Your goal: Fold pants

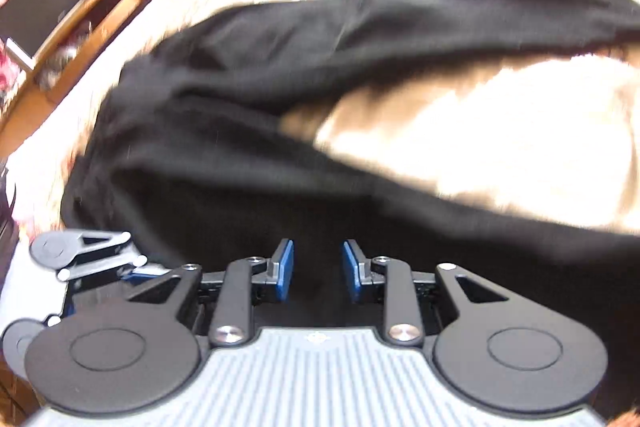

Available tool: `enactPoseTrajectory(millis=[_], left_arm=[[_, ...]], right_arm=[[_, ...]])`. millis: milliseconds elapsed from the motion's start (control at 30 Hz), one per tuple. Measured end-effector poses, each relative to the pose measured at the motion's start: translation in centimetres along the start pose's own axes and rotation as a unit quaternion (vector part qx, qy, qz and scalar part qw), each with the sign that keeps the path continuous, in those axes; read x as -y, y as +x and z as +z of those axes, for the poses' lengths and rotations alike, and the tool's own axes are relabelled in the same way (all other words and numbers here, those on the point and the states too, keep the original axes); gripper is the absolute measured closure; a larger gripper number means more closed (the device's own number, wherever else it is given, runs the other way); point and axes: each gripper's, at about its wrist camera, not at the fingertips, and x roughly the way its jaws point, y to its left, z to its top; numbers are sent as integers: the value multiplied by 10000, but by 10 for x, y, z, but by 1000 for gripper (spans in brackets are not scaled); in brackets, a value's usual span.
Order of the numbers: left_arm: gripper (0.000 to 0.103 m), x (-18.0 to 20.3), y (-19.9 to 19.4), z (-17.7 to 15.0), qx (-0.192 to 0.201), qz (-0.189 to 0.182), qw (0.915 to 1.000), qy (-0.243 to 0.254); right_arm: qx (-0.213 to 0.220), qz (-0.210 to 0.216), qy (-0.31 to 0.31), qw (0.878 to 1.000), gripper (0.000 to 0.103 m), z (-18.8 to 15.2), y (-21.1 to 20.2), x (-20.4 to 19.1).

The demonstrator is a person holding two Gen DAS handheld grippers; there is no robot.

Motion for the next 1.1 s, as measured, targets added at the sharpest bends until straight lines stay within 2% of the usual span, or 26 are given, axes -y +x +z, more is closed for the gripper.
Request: enactPoseTrajectory(millis=[100,167,233,267,333,467,567,700,767,867,900,1000,1067,1100], left_arm=[[26,-39,-15,21,373,667,9970,142],[26,-69,-22,38,522,1063,9929,104],[25,-110,-28,52,636,1292,9896,-32],[24,-129,-29,57,654,1406,9879,-89],[23,-170,-25,69,632,1621,9846,-139],[22,-244,-14,80,284,1889,9811,-304],[22,-278,-12,77,5,1991,9790,-439],[22,-316,-22,80,-87,2077,9762,-622],[20,-324,-24,79,-217,1958,9783,-639],[16,-335,-2,72,-690,1702,9813,-569],[11,-337,4,70,-804,1712,9805,-535],[11,-347,9,71,-894,1580,9794,-891],[17,-342,7,71,-888,1669,9779,-893],[24,-337,7,71,-871,1748,9774,-807]], right_arm=[[82,-373,-626,9973,72,47,19,-2],[-1,-428,-1058,9935,72,78,39,-7],[81,-439,-1548,9869,72,111,63,-16],[123,-349,-1902,9810,72,127,77,-21],[58,-159,-2533,9672,64,156,108,-31],[-165,-223,-3377,9409,63,196,162,-43],[-322,-198,-3492,9363,63,214,182,-45],[-850,-89,-3632,9278,62,227,197,-50],[-1164,-66,-3687,9222,62,233,208,-54],[-1477,-40,-3791,9135,60,238,224,-59],[-1555,-15,-3779,9127,60,239,229,-60],[-1629,-7,-3650,9167,61,243,232,-59],[-1527,10,-3500,9242,70,240,229,-57],[-1509,67,-3361,9296,87,237,226,-55]])
